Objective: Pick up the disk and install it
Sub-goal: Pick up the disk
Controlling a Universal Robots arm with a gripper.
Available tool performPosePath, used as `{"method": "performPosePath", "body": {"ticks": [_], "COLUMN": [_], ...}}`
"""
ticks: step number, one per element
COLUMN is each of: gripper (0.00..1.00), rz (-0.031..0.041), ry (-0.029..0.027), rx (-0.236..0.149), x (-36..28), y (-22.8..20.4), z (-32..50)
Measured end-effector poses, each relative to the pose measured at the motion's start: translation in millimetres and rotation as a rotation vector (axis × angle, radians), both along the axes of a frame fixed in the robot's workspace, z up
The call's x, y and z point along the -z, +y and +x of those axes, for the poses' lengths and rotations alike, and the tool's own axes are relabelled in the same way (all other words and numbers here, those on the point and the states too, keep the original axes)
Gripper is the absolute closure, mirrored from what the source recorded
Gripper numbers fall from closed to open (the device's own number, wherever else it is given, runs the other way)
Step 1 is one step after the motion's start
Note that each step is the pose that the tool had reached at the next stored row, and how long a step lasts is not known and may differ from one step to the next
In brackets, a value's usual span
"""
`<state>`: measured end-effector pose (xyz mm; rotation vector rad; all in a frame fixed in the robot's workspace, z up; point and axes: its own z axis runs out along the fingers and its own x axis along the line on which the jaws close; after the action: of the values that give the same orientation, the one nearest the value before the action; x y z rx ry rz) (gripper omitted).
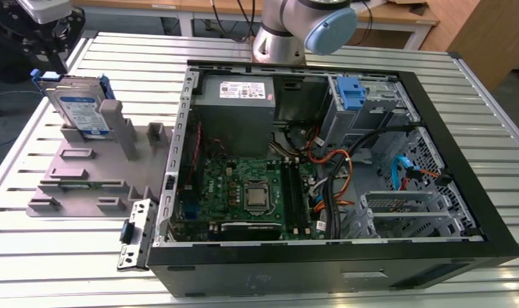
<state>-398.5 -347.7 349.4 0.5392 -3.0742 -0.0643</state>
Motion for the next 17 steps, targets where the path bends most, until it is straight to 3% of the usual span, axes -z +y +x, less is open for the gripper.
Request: {"method": "performPosePath", "body": {"ticks": [8, 17], "gripper": [0.89, 0.89], "rz": [0.0000, 0.0001], "ry": [0.0000, 0.0000], "rx": [-0.134, -0.153], "x": [0.0, 0.0], "y": [0.0, 0.0], "z": [0.0, 0.0]}}
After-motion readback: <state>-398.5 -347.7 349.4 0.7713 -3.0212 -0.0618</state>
